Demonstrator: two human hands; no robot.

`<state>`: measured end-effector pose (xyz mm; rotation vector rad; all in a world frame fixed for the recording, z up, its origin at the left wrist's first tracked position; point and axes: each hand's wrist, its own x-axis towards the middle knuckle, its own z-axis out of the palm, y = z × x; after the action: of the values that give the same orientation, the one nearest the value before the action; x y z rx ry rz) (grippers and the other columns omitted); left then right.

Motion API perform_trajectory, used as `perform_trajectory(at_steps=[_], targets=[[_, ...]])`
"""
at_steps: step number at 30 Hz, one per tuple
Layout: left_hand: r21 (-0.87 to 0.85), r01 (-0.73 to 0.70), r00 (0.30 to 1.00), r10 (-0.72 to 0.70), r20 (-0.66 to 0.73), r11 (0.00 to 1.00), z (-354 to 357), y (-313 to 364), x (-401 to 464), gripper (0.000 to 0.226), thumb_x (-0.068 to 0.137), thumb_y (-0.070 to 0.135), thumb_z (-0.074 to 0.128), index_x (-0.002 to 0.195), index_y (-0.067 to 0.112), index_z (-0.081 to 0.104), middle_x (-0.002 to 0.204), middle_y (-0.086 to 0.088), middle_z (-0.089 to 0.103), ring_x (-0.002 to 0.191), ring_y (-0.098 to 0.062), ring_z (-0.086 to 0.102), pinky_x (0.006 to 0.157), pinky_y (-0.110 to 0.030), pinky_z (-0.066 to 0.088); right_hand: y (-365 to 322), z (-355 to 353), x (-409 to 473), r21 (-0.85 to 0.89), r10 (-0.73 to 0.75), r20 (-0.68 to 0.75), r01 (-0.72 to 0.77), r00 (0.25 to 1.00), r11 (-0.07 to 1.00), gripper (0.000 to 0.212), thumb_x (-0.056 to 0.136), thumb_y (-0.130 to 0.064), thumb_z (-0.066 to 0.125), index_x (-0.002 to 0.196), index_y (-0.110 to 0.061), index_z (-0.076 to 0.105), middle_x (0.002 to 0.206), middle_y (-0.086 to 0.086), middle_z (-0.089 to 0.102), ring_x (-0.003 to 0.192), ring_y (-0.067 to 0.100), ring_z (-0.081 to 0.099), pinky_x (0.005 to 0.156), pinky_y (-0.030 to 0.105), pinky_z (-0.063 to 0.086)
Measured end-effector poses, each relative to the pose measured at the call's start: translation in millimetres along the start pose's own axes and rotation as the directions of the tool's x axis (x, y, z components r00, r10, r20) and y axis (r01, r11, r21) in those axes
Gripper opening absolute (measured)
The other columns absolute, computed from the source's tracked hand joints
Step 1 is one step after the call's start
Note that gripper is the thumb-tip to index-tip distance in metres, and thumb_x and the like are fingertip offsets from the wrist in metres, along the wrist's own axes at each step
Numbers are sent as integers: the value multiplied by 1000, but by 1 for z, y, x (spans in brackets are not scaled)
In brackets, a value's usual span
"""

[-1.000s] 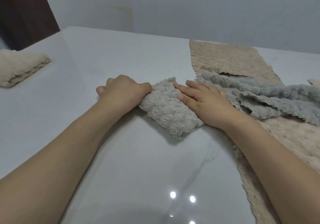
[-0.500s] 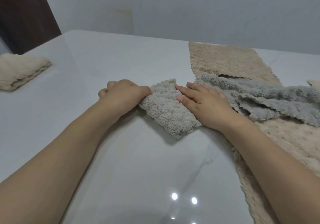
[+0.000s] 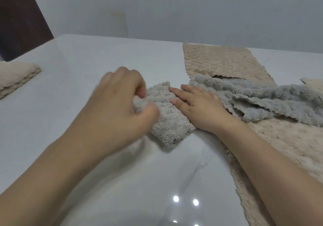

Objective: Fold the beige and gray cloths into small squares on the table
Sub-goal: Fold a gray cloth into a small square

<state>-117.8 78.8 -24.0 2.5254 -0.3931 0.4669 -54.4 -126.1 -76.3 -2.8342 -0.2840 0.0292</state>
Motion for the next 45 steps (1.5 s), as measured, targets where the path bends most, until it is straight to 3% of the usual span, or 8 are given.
perform_trajectory(at_steps=[3, 6, 14, 32, 35, 39, 42, 45], targets=[[187, -70, 981, 34, 189, 980, 17, 23, -17, 51, 65, 80, 33, 86, 33, 40, 89, 16, 40, 89, -12, 38, 79, -30, 34, 1, 0, 2, 4, 6, -9, -6, 1000, 1000, 50, 95, -66, 24, 144, -57, 23, 159, -14, 20, 147, 13, 13, 115, 44, 7], [366, -87, 987, 31, 156, 927, 40, 21, -23, 54, 68, 76, 36, 88, 27, 39, 90, 9, 41, 88, -19, 42, 76, -36, 37, 2, 1, 2, 6, 3, -13, -3, 1000, 1000, 50, 95, -66, 24, 144, -57, 23, 159, -13, 21, 146, 13, 14, 114, 43, 7], [359, -142, 990, 140, 31, 922, 57, 17, -15, 28, 68, 34, 36, 87, 16, 48, 83, -2, 38, 70, -20, 26, 56, -32, 25, 0, 1, 1, 14, 8, -27, -8, 1000, 1000, 49, 95, -64, 25, 144, -56, 25, 159, -12, 22, 146, 13, 15, 114, 41, 7], [529, -120, 933, -86, 349, 840, 48, 11, -12, 37, 72, 47, 17, 98, 20, 21, 115, -4, 35, 89, -22, 29, 77, -34, 27, 0, 3, 1, 19, 24, -76, -23, 997, 1000, 45, 99, -57, 28, 144, -54, 29, 157, -13, 26, 145, 14, 18, 114, 40, 11], [471, -114, 898, -112, 425, 875, 41, 10, -9, 38, 75, 52, 22, 99, 22, 25, 111, 0, 29, 96, -20, 29, 83, -37, 30, -1, 2, 0, 20, 25, -73, -24, 997, 1000, 45, 99, -57, 28, 144, -54, 28, 157, -13, 26, 145, 14, 18, 114, 40, 10], [228, 24, 707, -178, 684, 973, 20, -1, 2, 46, 61, 66, 35, 98, 37, 35, 106, 15, 30, 107, -11, 34, 95, -34, 30, -2, 3, 0, 24, 26, -61, -25, 998, 999, 45, 100, -56, 27, 145, -53, 27, 158, -12, 25, 146, 14, 17, 114, 41, 9], [-39, 228, 764, -154, 627, 973, 24, -17, 11, 52, 65, 80, 28, 86, 38, 50, 102, 17, 44, 107, -3, 44, 104, -37, 29, -3, 3, 0, 24, 25, -57, -24, 998, 999, 45, 100, -55, 26, 145, -53, 27, 158, -11, 24, 146, 15, 17, 114, 41, 8], [-38, 167, 810, -115, 574, 985, 30, -24, 14, 42, 84, 72, 38, 86, 32, 53, 96, 15, 46, 95, -2, 49, 107, -38, 31, -3, 2, 0, 26, 21, -52, -20, 998, 999, 45, 100, -56, 26, 145, -53, 26, 158, -11, 24, 146, 16, 16, 114, 42, 8]])
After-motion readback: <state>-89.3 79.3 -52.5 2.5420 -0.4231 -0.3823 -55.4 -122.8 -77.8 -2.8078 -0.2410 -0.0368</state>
